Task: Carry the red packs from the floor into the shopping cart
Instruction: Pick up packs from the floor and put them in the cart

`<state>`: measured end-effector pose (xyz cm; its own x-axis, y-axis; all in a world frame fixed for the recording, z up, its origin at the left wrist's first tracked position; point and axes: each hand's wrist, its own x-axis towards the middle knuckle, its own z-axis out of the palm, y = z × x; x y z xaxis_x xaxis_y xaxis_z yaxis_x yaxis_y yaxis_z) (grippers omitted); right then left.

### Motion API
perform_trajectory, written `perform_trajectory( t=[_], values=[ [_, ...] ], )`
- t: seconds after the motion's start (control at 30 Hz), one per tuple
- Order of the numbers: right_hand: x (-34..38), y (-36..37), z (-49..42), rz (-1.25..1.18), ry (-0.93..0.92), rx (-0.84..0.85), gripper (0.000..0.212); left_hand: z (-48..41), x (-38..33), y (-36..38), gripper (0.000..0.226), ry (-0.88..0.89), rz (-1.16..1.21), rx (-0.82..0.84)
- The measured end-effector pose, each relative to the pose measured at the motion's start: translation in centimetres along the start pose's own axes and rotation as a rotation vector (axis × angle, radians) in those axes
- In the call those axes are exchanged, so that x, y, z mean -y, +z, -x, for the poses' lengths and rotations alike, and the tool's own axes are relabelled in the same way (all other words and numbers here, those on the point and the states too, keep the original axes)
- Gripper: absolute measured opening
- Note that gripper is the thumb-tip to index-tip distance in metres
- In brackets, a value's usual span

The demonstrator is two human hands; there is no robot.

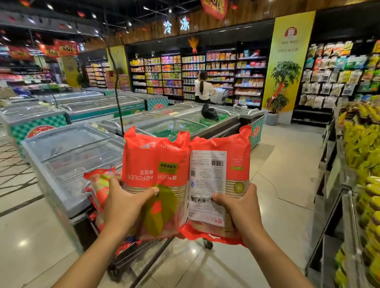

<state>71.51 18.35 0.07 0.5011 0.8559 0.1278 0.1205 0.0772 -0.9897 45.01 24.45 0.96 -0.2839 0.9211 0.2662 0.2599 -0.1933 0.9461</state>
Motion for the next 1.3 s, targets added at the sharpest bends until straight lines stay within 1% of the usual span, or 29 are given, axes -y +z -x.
perform_trajectory(
  t=[0.13,0.27,0.33,0.4,0.6,0.73,0.83,0.97,1.07,1.13,1.2,1.3],
  values=[
    [-1.1,1.1,-3.7,-0.001,0.003,0.008,0.064,-2.8,0.8,2.1,0.085,-0.018,0.007,0.009],
    [-2.3,2.5,-8.0,0.005,0.018,0.008,0.065,-6.2,2.1,4.3,0.096,-0.032,0.039,-0.009],
    [-2.9,3.3,-10.5,0.009,0.016,0.011,0.066,-8.2,3.2,5.5,0.097,-0.054,0.042,-0.016],
    [-3.4,4.2,-13.3,0.014,0.011,0.011,0.066,-10.8,4.4,6.7,0.095,-0.075,0.042,-0.022],
    [-5.7,8.1,-23.0,0.045,0.015,0.012,0.067,-19.5,6.8,10.2,0.105,-0.123,0.077,-0.042],
    [-7.2,12.0,-28.5,0.015,0.034,0.05,0.067,-24.7,8.9,11.1,0.099,-0.137,0.053,-0.074],
    [-8.5,14.6,-32.2,0.025,0.054,0.1,0.074,-28.2,10.8,11.7,0.098,-0.157,0.047,-0.112],
    [-10.1,17.2,-36.1,-0.001,0.063,0.112,0.067,-31.9,12.9,12.4,0.102,-0.187,0.044,-0.159],
    [-11.4,19.4,-39.5,-0.013,0.085,0.156,0.068,-34.7,14.3,12.9,0.093,-0.202,0.03,-0.193],
    [-12.7,21.1,-42.0,-0.031,0.113,0.195,0.077,-36.6,15.7,13.4,0.086,-0.218,0.012,-0.216],
    [-14.0,22.9,-44.9,-0.039,0.143,0.227,0.084,-38.6,17.2,14.0,0.085,-0.222,-0.005,-0.244],
    [-16.5,25.9,-50.0,-0.04,0.163,0.277,0.085,-41.8,19.3,15.4,0.076,-0.246,-0.043,-0.292]
  ],
)
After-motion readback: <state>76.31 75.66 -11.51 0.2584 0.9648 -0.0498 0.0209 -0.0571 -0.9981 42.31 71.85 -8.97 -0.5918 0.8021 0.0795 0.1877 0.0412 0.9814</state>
